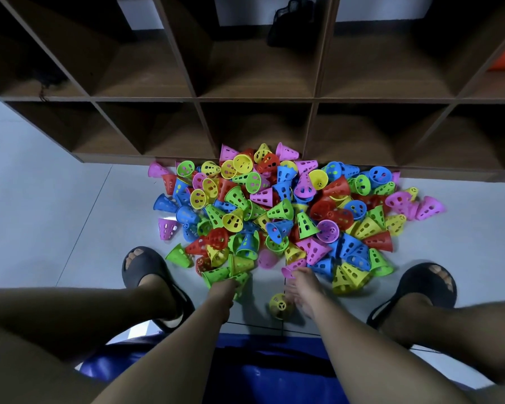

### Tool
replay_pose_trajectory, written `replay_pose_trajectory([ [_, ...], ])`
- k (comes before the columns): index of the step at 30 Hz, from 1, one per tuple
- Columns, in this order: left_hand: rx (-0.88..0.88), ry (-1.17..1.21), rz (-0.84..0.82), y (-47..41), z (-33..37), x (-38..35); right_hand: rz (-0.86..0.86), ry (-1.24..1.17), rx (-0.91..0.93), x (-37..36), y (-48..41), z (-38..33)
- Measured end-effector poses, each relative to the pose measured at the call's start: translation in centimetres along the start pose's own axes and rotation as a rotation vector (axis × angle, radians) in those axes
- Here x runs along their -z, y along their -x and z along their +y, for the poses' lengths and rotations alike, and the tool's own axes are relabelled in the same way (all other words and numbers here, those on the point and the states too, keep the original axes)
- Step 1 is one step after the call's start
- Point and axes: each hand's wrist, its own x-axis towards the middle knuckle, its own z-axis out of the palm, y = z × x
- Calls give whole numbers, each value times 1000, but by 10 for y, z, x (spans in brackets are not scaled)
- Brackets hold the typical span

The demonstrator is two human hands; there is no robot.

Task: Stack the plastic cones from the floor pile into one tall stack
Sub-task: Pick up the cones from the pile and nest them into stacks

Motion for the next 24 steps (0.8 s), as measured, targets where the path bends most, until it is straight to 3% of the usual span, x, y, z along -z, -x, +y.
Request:
replay_pose_trajectory([
  [6,-25,-39,150,-6,-1,2,68,-90,-32,1,-3,4],
  [11,-84,-63,143,10,2,-9,232,-29,17,9,7,5],
  [15,-127,8,-15,27,6,-23,276,12,50,20,15,4],
  [19,-136,34,-180,36,7,-38,265,-94,65,32,26,-4],
  [24,-115,-15,-272,45,-1,-54,206,-248,31,51,34,-11],
])
